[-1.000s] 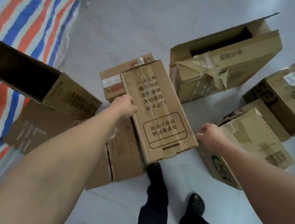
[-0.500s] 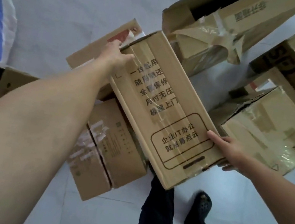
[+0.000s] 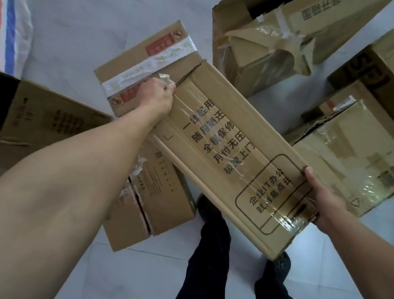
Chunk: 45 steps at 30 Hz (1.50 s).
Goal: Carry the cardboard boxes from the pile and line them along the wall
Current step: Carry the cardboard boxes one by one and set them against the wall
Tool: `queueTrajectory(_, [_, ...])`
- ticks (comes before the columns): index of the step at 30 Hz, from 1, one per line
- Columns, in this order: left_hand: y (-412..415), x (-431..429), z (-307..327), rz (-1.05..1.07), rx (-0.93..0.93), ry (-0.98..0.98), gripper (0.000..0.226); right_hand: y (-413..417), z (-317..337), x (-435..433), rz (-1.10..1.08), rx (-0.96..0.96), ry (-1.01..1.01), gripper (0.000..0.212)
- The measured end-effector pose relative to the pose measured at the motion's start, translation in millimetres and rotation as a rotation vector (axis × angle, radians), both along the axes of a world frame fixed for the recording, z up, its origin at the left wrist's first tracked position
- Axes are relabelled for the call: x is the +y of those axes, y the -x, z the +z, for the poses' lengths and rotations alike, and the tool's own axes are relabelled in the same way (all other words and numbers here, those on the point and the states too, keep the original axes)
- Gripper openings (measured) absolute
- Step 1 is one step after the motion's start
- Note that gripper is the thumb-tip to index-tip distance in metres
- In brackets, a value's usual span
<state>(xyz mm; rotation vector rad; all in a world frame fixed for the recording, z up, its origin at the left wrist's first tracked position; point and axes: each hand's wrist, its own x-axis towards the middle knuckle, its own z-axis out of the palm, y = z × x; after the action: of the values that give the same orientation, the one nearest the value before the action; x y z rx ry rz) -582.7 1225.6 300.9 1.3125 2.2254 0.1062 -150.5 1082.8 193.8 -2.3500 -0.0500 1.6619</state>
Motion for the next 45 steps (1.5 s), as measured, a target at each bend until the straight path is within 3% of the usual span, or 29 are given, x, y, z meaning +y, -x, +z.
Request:
queueTrajectory(2, [-8.0, -16.2, 19.0, 0.016, 0.006, -0.031, 0.035, -18.5, -3.4, -7.6, -0.011, 0.013, -0.031, 0.126])
queueTrajectory(6, [-23.1, -58.3, 78.7, 0.090, 0.051, -0.108, 0.034, -27.6, 48.9, -8.0, 0.035, 0.056, -0.106, 0.117])
queueTrajectory(11, [-41.4, -135.5, 170.3, 0.223, 0.137, -0.249, 0.039, -18.3, 169.9, -6.0, 0.189, 0.071, -0.331, 0.101])
queueTrajectory(16, [-57.2, -250.5, 254.8, 0.425, 0.206, -0.393, 0.035, -17.8, 266.5, -10.8, 0.330, 0.095, -0.486, 0.117])
queueTrajectory(20, [-56.2, -353.5, 297.3, 0.649, 0.231, -0.467, 0.033, 13.0, 350.8, -39.1, 0.494, 0.119, -0.587, 0.103])
queueTrajectory(25, [-27.0, -488.6, 331.2, 0.836, 0.302, -0.459, 0.038, 77.9, 409.6, -86.2, 0.748, 0.165, -0.659, 0.071])
queueTrajectory(27, [-18.0, -538.9, 338.7, 0.893, 0.321, -0.457, 0.040, 108.1, 425.9, -110.8, 0.807, 0.132, -0.682, 0.067])
queueTrajectory(29, [-10.7, -607.8, 353.5, 0.966, 0.332, -0.441, 0.034, 152.4, 433.6, -147.3, 0.968, 0.133, -0.679, 0.059])
queueTrajectory(32, [-5.4, -707.5, 368.4, 1.049, 0.379, -0.441, 0.026, 218.5, 442.0, -207.2, 1.141, 0.065, -0.684, 0.072])
queueTrajectory(34, [4.9, -777.4, 372.9, 1.095, 0.392, -0.436, 0.030, 265.2, 440.2, -250.0, 1.230, 0.008, -0.838, 0.051])
queueTrajectory(36, [14.2, -843.2, 377.2, 1.176, 0.404, -0.432, 0.032, 301.6, 448.0, -306.3, 1.195, 0.050, -0.858, 0.046])
queueTrajectory(38, [21.3, -923.9, 389.4, 1.294, 0.434, -0.410, 0.031, 346.3, 444.9, -381.0, 1.294, 0.084, -0.870, 0.052])
queueTrajectory(42, [27.4, -1049.6, 405.2, 1.447, 0.533, -0.364, 0.032, 411.0, 450.8, -491.5, 1.482, 0.243, -0.837, 0.033])
queueTrajectory(45, [25.6, -1141.7, 415.3, 1.554, 0.571, -0.348, 0.034, 463.8, 461.4, -577.0, 1.636, 0.306, -0.922, 0.027])
